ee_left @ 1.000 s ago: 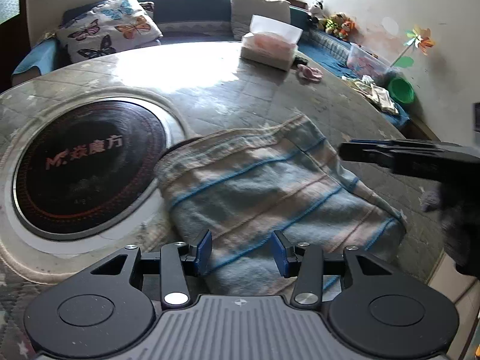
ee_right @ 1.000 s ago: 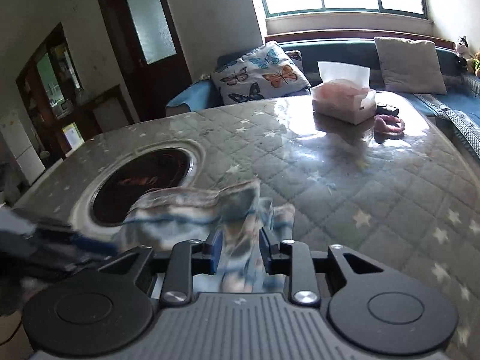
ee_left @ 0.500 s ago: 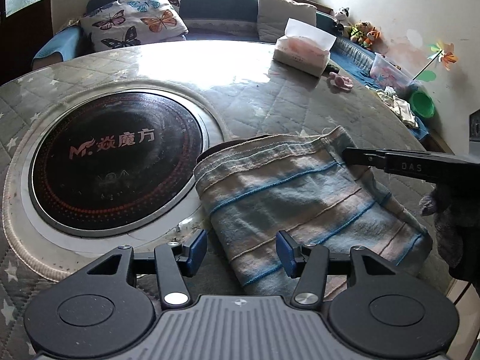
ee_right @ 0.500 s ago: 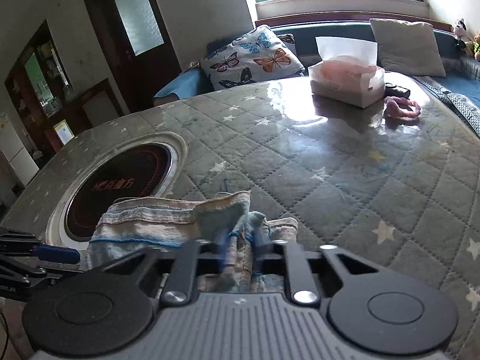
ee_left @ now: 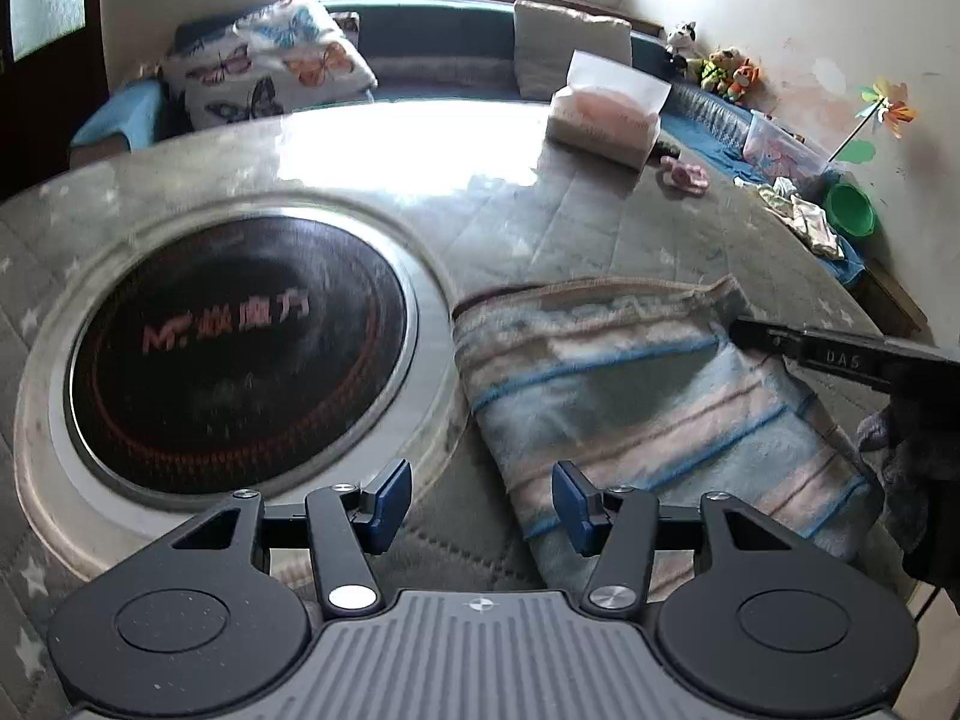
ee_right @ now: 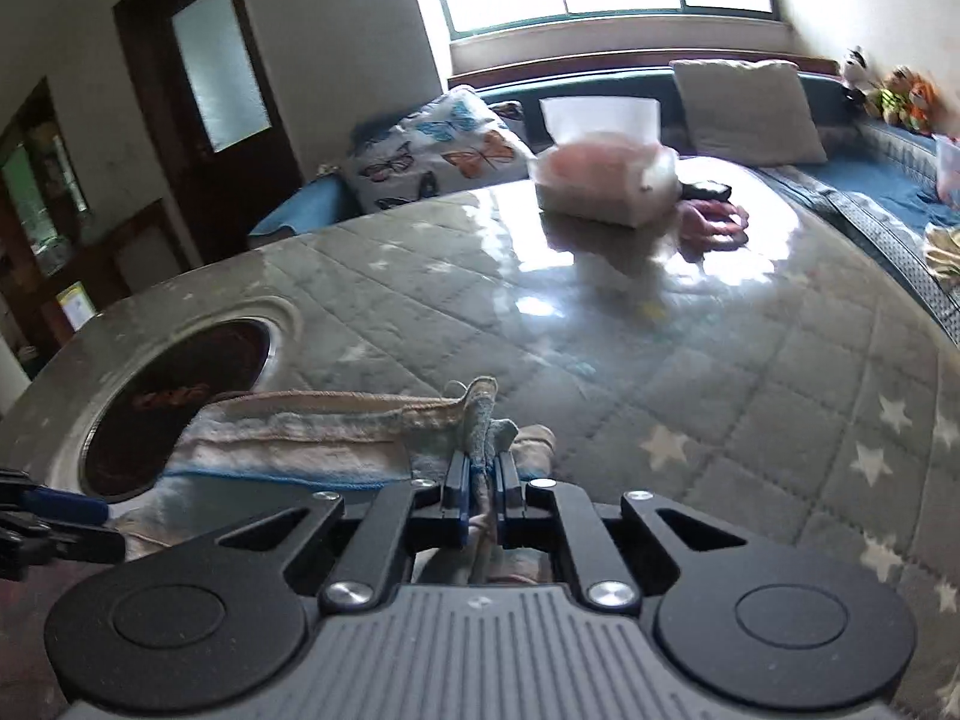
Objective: Fold clothes
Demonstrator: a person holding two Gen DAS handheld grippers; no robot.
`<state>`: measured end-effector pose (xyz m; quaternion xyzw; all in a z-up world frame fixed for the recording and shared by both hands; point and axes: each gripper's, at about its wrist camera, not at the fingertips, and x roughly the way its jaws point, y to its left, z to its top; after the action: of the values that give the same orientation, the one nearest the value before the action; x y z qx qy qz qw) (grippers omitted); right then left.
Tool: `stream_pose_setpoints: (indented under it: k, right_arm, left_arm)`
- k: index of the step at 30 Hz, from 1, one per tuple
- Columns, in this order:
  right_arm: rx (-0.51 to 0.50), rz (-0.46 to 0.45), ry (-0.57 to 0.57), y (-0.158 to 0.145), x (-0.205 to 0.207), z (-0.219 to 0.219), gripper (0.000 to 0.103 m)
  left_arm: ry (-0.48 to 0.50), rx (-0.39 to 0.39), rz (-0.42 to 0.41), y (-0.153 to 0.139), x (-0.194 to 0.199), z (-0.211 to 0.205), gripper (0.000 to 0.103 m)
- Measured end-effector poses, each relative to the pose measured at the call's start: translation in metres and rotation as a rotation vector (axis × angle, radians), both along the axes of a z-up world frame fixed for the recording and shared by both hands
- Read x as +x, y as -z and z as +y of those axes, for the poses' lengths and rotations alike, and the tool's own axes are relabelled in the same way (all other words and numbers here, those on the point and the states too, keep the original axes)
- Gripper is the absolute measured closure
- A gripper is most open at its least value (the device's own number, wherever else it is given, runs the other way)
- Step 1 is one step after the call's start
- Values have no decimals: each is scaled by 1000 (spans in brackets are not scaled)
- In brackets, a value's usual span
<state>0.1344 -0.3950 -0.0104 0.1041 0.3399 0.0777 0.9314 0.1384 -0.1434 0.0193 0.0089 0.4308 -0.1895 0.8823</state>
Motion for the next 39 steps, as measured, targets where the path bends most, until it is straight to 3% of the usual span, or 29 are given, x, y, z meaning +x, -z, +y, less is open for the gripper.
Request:
stream_pose_setpoints:
  k: [4, 9, 15, 20, 25, 32, 39]
  right_arm:
    - [-13, 0, 0, 1, 1, 2, 96]
    - [10, 6, 14, 4, 0, -1, 95]
    - [23, 10, 16, 6, -1, -4, 93]
    - [28, 12, 14, 7, -1, -5, 93]
    - [32, 12, 13, 7, -1, -6, 92]
    - [48, 13, 20, 9, -1, -11, 88]
    - [39, 7, 15, 5, 0, -12, 85]
  left_arm:
    - [28, -30, -37, -6, 10, -10, 72]
    - [43, -50, -48, 0, 32, -26, 80]
    - [7, 2, -23, 22, 56, -28, 92]
    - [12, 15, -54, 10, 52, -34, 92]
    - [86, -12, -72, 1, 57, -61, 91]
    - [109, 24, -60, 13, 79, -94, 89]
    - [116, 26, -77, 9, 71, -92, 89]
